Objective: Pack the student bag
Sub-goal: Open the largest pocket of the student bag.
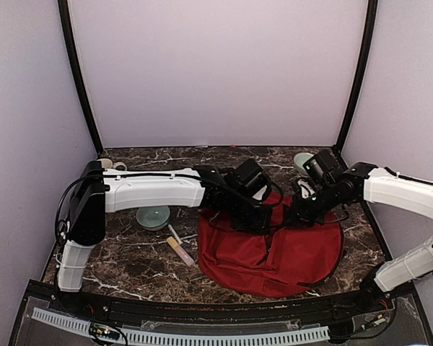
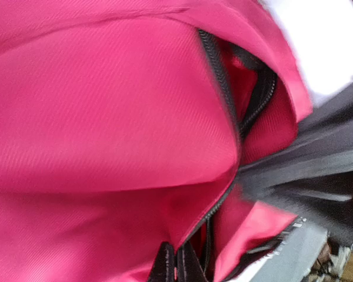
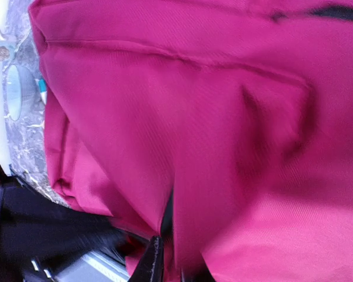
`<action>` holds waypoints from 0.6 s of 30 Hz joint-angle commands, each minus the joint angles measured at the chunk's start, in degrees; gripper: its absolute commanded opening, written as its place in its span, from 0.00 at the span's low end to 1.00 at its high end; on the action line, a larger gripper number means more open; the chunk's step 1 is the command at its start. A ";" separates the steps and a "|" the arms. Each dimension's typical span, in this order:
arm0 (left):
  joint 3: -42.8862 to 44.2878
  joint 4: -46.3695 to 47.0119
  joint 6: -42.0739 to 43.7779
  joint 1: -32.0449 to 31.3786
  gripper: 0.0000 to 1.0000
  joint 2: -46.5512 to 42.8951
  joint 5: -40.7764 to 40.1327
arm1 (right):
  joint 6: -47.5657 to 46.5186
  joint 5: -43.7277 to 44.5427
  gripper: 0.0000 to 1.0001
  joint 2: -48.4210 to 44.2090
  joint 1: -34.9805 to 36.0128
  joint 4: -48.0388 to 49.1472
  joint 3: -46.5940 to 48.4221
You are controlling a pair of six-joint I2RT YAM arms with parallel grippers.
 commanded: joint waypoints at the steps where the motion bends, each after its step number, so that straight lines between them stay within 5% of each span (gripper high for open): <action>1: -0.77 -9.71 -0.95 1.42 0.00 -3.35 -5.75 | -0.25 2.31 0.14 -1.83 -1.37 -5.01 -2.05; 5: -0.83 -9.76 -0.69 1.41 0.00 -3.35 -5.87 | 0.19 1.95 0.14 -2.40 -1.36 -3.87 -3.70; 10: -0.25 -10.33 -0.25 1.58 0.00 -3.35 -6.35 | -0.03 2.00 0.01 -1.36 -1.31 -2.85 -4.64; 18: 0.04 -12.16 0.38 1.84 0.00 -4.04 -7.68 | -1.56 3.14 0.01 0.46 -1.45 -3.29 -2.38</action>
